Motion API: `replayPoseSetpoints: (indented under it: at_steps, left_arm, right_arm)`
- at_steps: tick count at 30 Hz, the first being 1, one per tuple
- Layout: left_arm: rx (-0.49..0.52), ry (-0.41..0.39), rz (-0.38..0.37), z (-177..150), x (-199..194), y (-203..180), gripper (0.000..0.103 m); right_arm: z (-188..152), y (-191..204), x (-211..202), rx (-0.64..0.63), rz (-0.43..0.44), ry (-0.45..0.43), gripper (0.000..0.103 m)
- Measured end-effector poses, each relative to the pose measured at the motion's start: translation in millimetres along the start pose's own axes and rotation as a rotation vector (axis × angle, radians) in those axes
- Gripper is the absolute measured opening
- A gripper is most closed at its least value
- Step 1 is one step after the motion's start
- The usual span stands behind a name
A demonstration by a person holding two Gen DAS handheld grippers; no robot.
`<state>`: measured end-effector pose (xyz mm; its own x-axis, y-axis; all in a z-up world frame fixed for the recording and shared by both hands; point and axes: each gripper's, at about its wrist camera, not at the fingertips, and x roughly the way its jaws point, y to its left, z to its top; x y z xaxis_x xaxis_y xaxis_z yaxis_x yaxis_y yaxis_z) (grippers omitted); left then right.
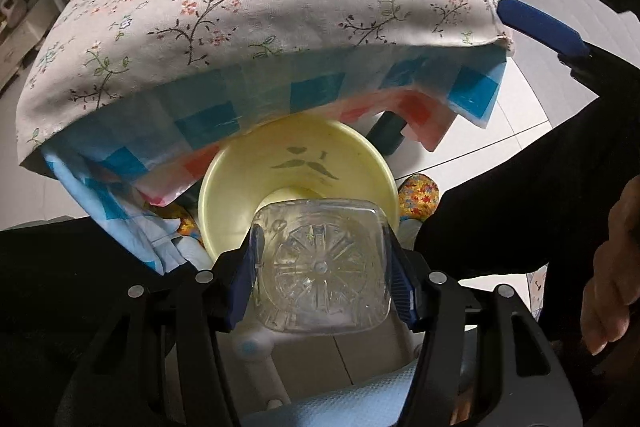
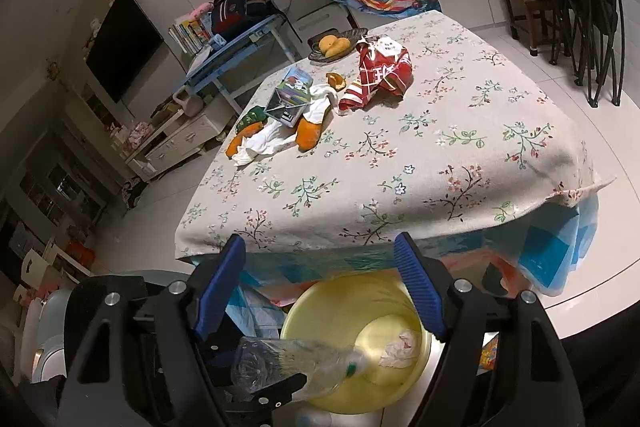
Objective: Collect trash
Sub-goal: 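Lower the water bottle into the yellow basin and open the left gripper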
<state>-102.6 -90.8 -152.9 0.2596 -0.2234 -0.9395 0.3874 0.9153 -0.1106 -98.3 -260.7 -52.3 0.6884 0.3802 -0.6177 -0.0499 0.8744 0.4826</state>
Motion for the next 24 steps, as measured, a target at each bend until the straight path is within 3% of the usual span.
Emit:
replayPoseSetpoints:
  at_steps: [12, 24]
  left_arm:
    - [-0.007, -0.075, 0.049, 1.4, -11.8, 4.3, 0.056]
    - [-0.042, -0.313, 0.143, 7.5, -56.3, 11.4, 0.072]
  right_arm:
    - [0.1, -2.9, 1.3, 0.001, -0.008, -0.003, 0.077]
    - [2.0, 1.4, -4.6, -0.030, -0.045, -0.048, 0.078]
